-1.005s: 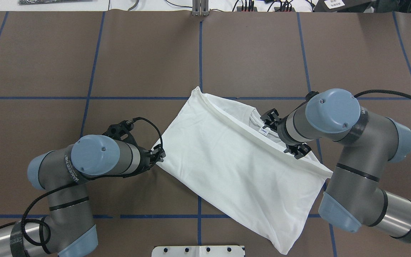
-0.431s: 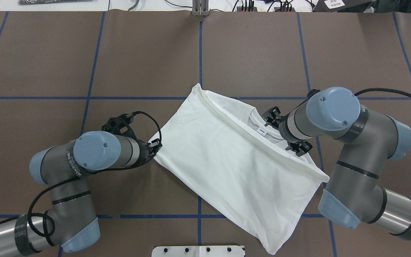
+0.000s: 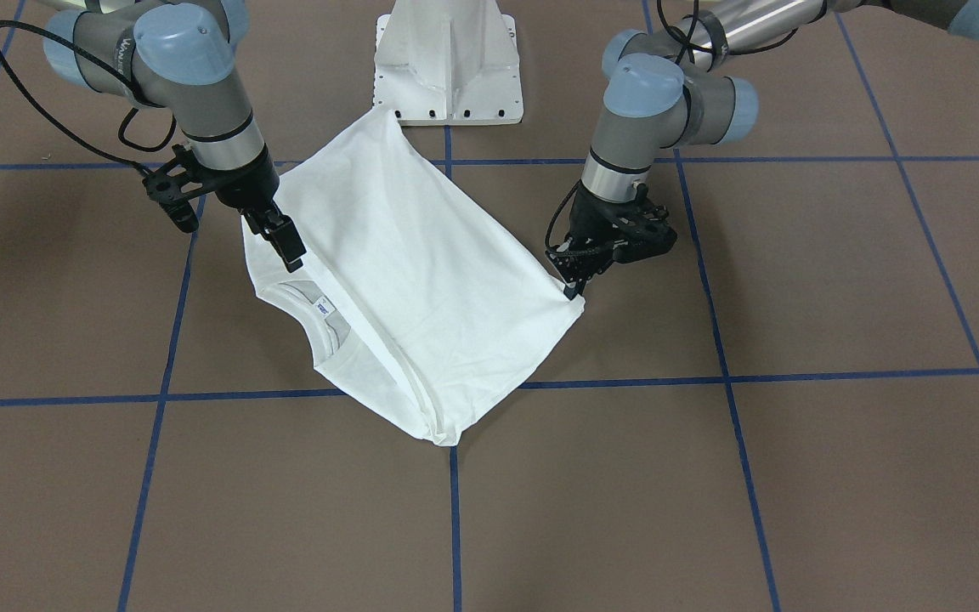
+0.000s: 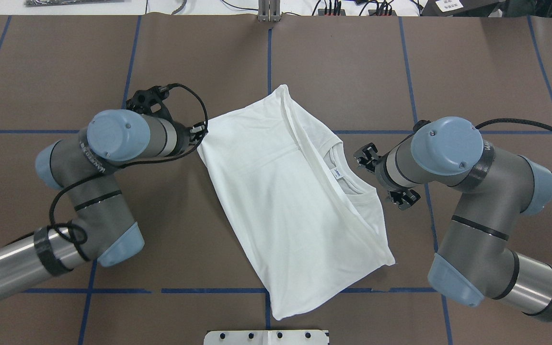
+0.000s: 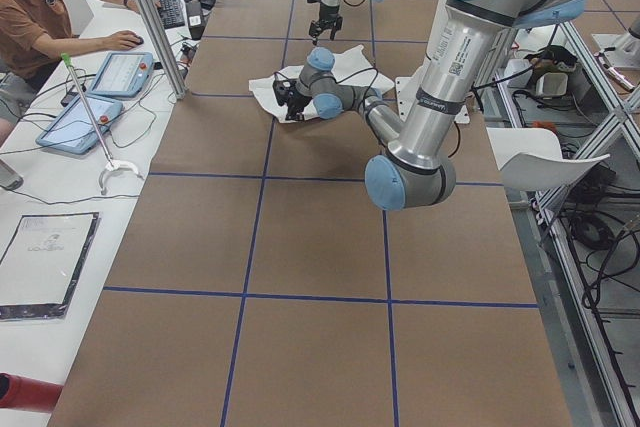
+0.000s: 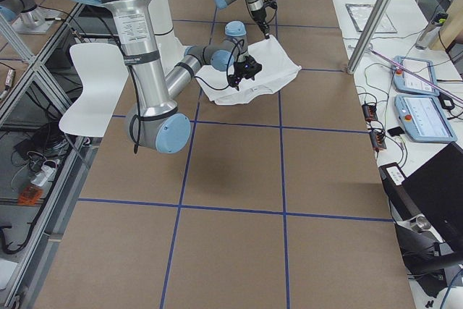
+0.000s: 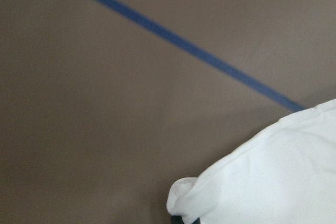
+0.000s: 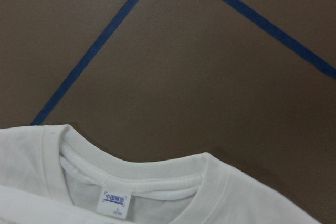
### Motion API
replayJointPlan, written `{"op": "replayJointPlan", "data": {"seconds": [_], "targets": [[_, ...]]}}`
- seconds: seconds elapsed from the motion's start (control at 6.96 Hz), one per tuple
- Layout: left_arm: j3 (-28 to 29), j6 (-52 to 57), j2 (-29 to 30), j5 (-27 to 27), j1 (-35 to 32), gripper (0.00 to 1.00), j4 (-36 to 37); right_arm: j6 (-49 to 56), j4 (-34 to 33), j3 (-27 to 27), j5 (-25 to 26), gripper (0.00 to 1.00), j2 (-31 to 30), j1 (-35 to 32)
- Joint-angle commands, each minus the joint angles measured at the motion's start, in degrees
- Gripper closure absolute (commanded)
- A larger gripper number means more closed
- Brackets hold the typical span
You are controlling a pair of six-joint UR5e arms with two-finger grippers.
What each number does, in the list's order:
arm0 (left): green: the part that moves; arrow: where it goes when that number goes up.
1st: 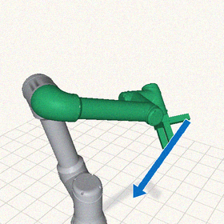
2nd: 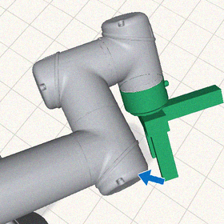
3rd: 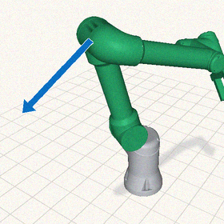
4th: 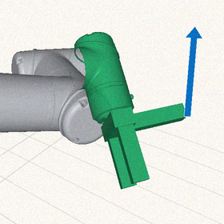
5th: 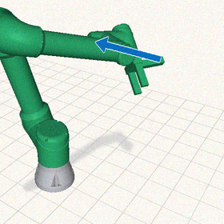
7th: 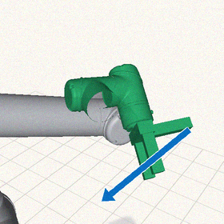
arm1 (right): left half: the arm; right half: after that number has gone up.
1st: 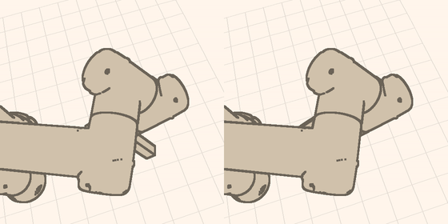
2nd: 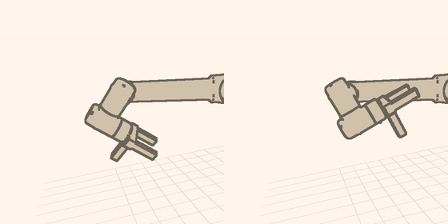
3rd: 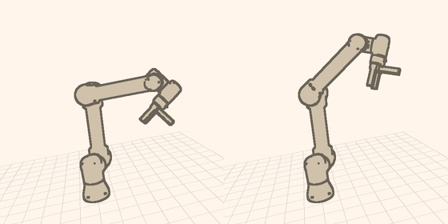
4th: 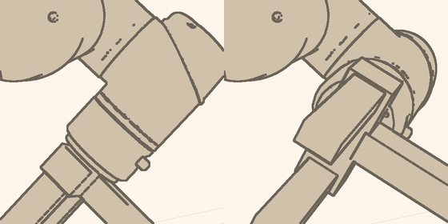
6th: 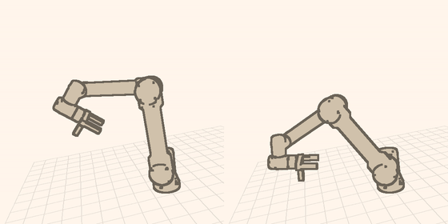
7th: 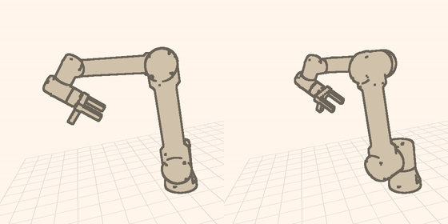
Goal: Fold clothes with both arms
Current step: 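Push the shirt's edges with both grippers to straighten it square on the table, then move the right gripper down along the shirt's side toward its near end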
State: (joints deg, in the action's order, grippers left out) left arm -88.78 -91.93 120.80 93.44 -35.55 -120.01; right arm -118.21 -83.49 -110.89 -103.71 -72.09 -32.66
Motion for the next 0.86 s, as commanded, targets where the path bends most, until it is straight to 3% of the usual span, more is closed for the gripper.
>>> {"op": "replayJointPlan", "data": {"seconds": [0.0, 0.14, 0.29, 0.43, 0.72], "targets": [[17.2, 1.1, 9.2, -0.1, -5.3, 1.00, -11.1, -0.1, 0.0, 0.1, 0.0, 0.00, 0.0, 0.1], [24.0, 1.1, 13.8, -0.2, -6.1, 1.00, -15.0, -0.4, 0.0, 0.1, 0.0, 0.00, 0.2, 0.1], [26.4, 1.3, 15.2, -0.1, -6.1, 0.62, -15.4, -0.4, 0.1, 0.1, 0.0, 0.00, 0.3, 0.3], [26.1, 2.3, 15.2, 0.1, -6.1, 0.55, -15.4, -0.1, 0.1, 0.2, 0.3, 0.00, 0.5, 0.7], [21.6, 2.4, 13.3, 0.5, -6.4, 0.54, -14.8, -0.1, 0.1, 0.8, 3.2, 0.00, 3.1, 3.6]]}}
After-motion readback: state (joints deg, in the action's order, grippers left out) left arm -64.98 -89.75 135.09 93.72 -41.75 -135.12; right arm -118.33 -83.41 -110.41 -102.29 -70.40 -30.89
